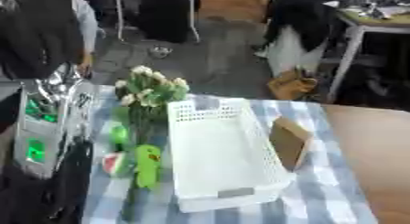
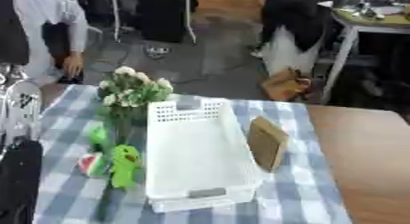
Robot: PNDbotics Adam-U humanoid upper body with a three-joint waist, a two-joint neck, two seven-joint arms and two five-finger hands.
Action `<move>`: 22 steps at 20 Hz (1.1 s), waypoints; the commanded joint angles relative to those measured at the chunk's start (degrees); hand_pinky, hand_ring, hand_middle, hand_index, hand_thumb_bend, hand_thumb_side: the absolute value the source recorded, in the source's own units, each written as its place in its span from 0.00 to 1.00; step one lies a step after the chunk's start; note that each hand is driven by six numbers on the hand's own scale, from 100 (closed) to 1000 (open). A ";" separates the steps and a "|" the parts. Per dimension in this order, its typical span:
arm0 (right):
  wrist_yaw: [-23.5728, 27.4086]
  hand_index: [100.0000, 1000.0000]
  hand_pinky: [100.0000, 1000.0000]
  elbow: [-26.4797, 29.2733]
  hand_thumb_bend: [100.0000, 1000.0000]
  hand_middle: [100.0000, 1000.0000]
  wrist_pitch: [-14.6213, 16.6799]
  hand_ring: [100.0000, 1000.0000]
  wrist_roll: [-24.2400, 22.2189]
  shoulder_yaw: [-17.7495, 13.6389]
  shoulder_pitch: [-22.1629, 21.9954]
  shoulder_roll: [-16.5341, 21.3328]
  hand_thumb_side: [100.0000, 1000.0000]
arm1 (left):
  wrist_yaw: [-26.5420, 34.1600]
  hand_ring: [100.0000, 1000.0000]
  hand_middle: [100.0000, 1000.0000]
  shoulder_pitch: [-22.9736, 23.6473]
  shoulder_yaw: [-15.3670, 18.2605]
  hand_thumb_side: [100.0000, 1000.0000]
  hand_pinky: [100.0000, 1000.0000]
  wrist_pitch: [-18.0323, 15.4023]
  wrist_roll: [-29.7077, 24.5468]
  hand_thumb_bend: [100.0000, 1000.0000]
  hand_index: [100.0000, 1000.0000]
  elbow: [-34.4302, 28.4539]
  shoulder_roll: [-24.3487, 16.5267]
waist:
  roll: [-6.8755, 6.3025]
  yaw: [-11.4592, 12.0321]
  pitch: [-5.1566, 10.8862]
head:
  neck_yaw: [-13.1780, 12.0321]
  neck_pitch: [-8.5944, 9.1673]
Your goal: Pick up objects on the table and place them in the box.
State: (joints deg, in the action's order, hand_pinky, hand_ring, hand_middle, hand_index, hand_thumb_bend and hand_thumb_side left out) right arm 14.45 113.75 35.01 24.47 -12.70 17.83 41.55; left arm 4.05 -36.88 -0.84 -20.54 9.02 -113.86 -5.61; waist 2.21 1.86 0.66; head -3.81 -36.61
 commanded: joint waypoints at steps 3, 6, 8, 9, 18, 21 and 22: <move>-2.02 0.95 0.93 0.84 0.00 0.98 4.65 0.99 1.86 -0.68 -1.15 -0.21 1.00 | 0.48 0.97 0.88 -0.58 0.22 0.87 0.75 -0.36 -1.29 0.00 0.99 -0.73 -1.20 | -0.89 -0.84 1.36 | -0.22 0.72; -3.11 0.95 0.93 0.84 0.00 0.99 5.74 0.99 2.05 -0.57 -2.22 -1.15 1.00 | 0.80 0.97 0.89 -0.53 0.22 0.88 0.76 -0.73 -2.07 0.00 1.00 -0.73 -1.34 | -0.99 -1.30 1.27 | -0.50 0.77; -3.57 0.96 0.93 0.84 0.00 0.99 6.01 0.99 2.20 -0.59 -2.65 -1.57 1.00 | 0.96 0.97 0.89 -0.49 0.25 0.88 0.76 -0.91 -2.46 0.00 1.00 -0.73 -1.39 | -1.03 -1.50 1.23 | -0.43 0.82; -3.77 0.96 0.93 0.84 0.00 0.99 5.99 0.99 2.19 -0.57 -2.86 -1.82 1.00 | 1.01 0.97 0.89 -0.44 0.29 0.88 0.76 -0.97 -2.58 0.00 1.00 -0.73 -1.44 | -1.07 -1.64 1.20 | -0.23 0.95; -4.50 0.96 0.93 0.84 0.00 0.98 6.17 0.99 2.25 -0.54 -3.16 -2.24 1.00 | 1.18 0.97 0.89 -0.28 0.35 0.88 0.76 -1.23 -3.06 0.00 1.00 -0.73 -1.59 | -1.11 -1.98 1.21 | 0.43 1.57; -4.70 0.96 0.94 0.84 0.00 0.98 6.29 0.99 2.45 -0.64 -3.33 -2.32 1.00 | 1.17 0.97 0.89 -0.27 0.37 0.88 0.76 -1.32 -3.16 0.00 1.00 -0.73 -1.65 | -1.13 -1.99 1.24 | 0.48 1.64; -4.77 0.96 0.94 0.84 0.00 0.98 6.33 0.99 2.52 -0.69 -3.39 -2.32 1.00 | 1.16 0.97 0.89 -0.26 0.36 0.88 0.76 -1.35 -3.21 0.00 1.00 -0.73 -1.68 | -1.14 -1.98 1.24 | 0.52 1.62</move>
State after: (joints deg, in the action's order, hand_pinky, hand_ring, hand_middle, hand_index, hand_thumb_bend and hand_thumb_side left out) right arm 10.06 113.75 40.37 26.23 -12.70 14.04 38.10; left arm 5.02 -36.43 -0.84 -21.78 6.06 -113.86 -6.14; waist 1.89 -0.01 0.66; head -3.44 -35.57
